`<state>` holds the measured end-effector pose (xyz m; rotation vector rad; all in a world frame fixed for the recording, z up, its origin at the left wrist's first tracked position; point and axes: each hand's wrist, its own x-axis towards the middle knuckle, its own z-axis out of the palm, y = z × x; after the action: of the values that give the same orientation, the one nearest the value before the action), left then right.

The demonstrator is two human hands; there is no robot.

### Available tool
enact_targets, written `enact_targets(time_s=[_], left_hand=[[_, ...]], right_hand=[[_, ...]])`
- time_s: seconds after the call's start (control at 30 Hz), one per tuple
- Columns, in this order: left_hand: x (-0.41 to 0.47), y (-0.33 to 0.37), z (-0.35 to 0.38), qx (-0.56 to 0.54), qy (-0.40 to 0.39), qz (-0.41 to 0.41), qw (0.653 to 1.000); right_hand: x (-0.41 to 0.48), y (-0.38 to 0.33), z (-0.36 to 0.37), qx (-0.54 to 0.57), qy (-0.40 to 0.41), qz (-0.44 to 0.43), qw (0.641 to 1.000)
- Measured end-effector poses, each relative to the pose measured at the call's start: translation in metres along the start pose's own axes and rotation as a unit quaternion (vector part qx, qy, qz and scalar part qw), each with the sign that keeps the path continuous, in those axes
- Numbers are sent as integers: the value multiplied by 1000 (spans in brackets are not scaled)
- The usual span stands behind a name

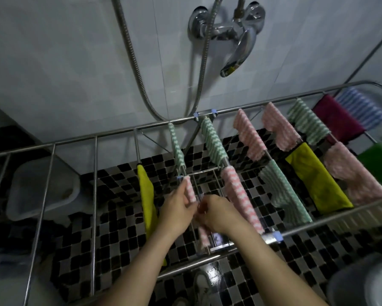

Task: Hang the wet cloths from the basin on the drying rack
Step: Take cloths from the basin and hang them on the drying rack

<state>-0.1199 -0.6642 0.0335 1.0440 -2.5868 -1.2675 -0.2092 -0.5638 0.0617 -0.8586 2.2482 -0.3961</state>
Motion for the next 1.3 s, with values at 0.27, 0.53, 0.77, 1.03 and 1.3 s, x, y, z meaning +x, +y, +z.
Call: enact_targets(time_s=[0.27,0.53,0.77,1.03,1.3], left_hand=[[2,6,-1,13,-32,12,999],[-19,9,-7,-6,8,38,999],[-59,56,14,-86,-52,118,988],[-134,130,85,-77,-194,279,937],[-239,188,189,-47,-355,327,875]], right_hand=[[-31,-10,33,6,157,31,987],[-78,5,34,100,259,56,959],[-148,37,25,288,344,93,889],[-261,96,35,413,489,160,752],[-399,188,72,456,611,276,586]])
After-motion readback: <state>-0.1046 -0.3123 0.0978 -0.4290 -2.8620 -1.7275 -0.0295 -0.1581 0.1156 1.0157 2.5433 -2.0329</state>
